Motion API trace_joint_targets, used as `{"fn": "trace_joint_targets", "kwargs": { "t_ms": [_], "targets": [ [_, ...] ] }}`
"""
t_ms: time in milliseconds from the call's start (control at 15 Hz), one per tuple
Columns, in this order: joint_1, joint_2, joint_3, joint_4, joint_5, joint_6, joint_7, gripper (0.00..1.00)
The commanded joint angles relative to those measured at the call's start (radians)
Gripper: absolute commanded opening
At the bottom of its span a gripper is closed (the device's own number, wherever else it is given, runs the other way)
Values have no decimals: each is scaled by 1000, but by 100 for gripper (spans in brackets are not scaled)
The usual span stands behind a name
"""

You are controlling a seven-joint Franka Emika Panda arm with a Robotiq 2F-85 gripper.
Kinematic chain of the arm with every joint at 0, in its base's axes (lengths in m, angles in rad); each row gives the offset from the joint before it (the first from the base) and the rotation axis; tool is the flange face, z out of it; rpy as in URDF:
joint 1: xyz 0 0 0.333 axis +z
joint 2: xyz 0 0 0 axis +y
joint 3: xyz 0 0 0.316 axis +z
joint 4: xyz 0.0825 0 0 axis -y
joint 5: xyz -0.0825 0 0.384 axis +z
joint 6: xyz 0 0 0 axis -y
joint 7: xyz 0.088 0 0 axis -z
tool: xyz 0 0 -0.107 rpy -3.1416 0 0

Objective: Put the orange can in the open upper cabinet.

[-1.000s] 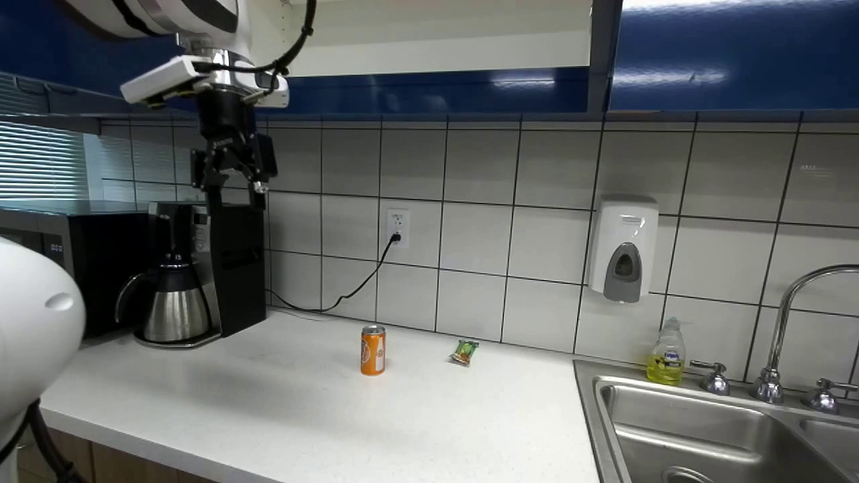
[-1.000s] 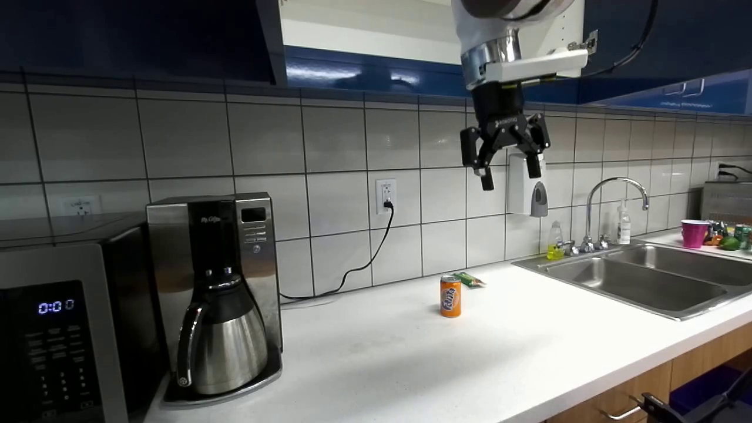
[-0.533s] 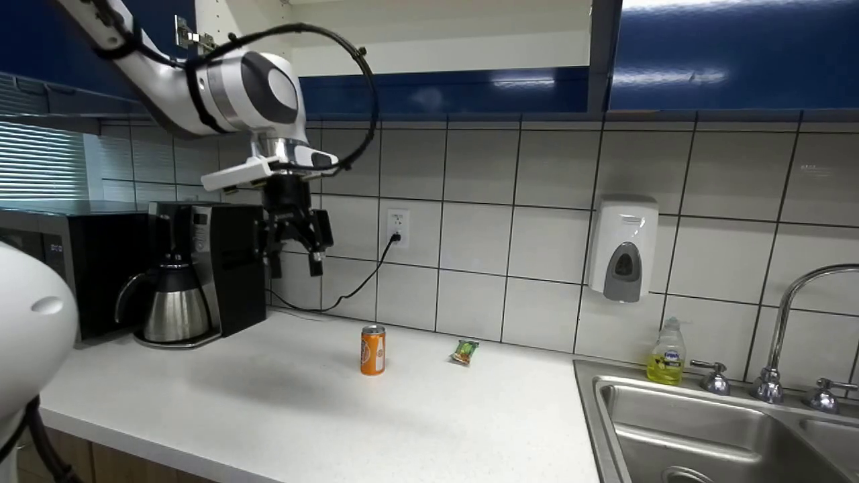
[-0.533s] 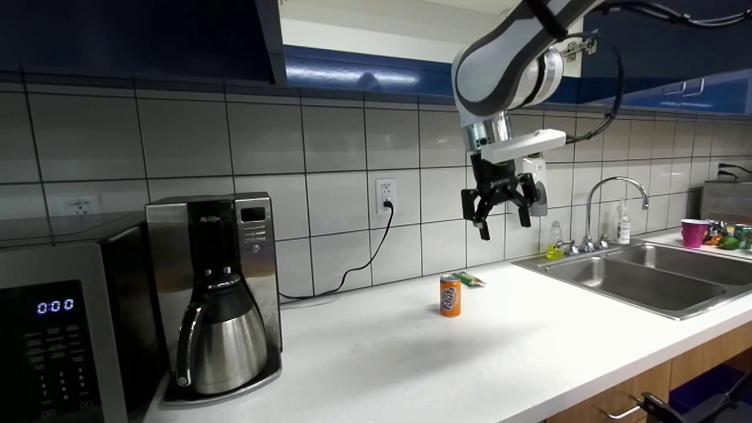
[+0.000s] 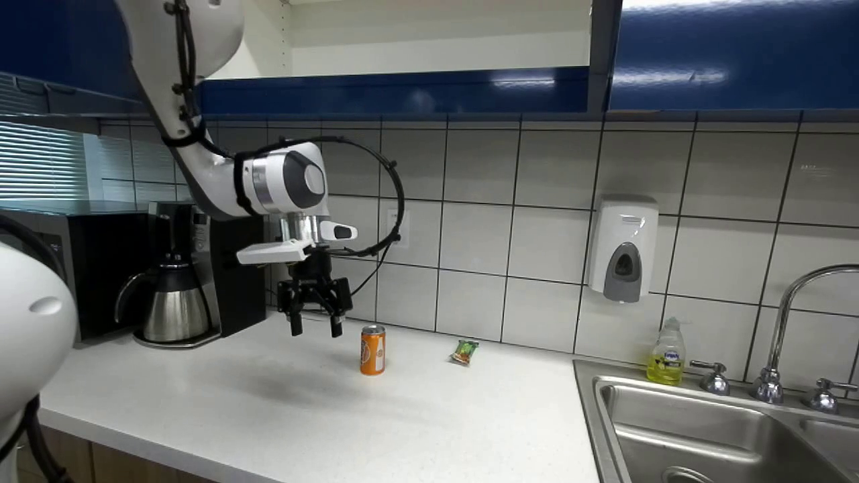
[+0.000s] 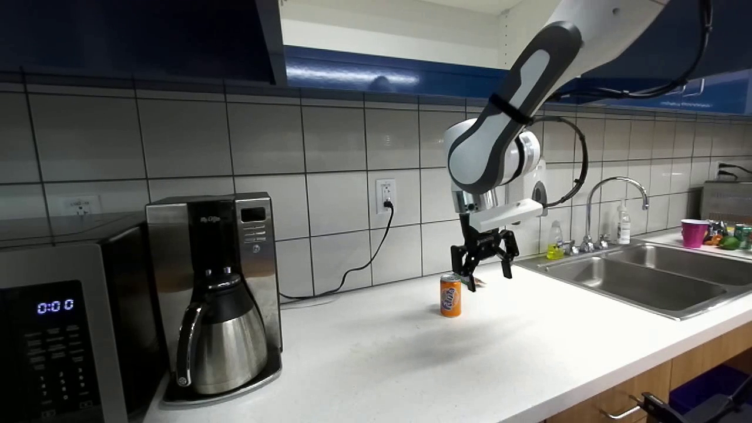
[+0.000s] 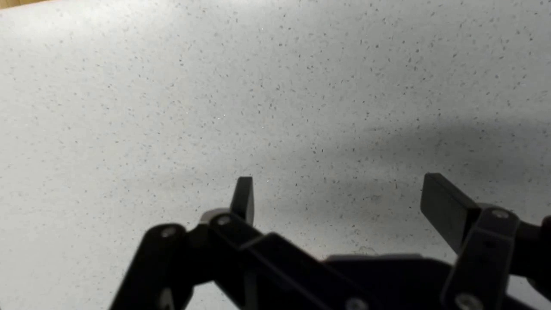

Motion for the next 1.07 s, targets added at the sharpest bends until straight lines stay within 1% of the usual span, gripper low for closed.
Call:
{"fn": "trace_joint_targets", "kwargs": {
  "t_ms": [0,267,600,800,1000],
  "targets": [
    [-1,117,-26,49,-70,82,30,100],
    [10,220,-82,90,-134,166,61,100],
    [39,314,-156,129,-160,303,126,100],
    [82,358,-201,147,-165,392,177,100],
    [162,388,-272,164,-208,475,248,100]
  ]
}}
